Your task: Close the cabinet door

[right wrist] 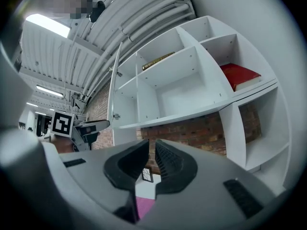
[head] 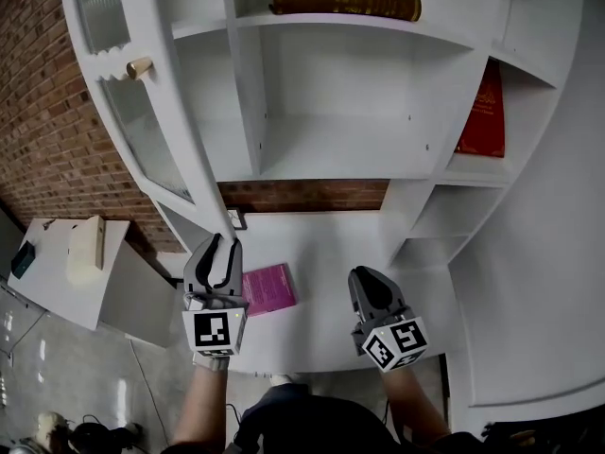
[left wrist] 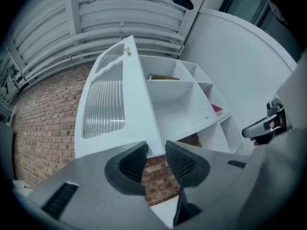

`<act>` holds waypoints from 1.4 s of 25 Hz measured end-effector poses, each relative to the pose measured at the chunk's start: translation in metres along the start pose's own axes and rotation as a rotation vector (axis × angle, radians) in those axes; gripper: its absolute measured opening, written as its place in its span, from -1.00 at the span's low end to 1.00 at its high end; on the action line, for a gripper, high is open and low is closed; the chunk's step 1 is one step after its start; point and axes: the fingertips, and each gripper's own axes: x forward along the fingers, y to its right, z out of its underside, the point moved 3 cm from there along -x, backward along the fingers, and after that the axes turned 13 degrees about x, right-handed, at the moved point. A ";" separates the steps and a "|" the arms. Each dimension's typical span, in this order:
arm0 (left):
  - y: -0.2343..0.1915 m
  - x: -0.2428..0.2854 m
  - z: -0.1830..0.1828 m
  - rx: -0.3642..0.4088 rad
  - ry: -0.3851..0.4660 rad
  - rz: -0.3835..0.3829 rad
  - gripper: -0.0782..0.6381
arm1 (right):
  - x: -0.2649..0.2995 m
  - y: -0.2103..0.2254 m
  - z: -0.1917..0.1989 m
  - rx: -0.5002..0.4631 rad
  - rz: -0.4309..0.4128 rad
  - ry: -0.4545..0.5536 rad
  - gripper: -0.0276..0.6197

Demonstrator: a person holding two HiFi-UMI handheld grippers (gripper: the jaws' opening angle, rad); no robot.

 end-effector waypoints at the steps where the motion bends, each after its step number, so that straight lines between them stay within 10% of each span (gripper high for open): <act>1: 0.001 0.005 0.000 0.001 0.001 0.006 -0.42 | 0.000 0.002 -0.001 0.001 0.008 0.001 -0.76; 35: 0.003 0.095 0.020 -0.030 0.049 0.089 -0.63 | 0.052 0.042 -0.012 -0.014 0.131 0.024 -0.76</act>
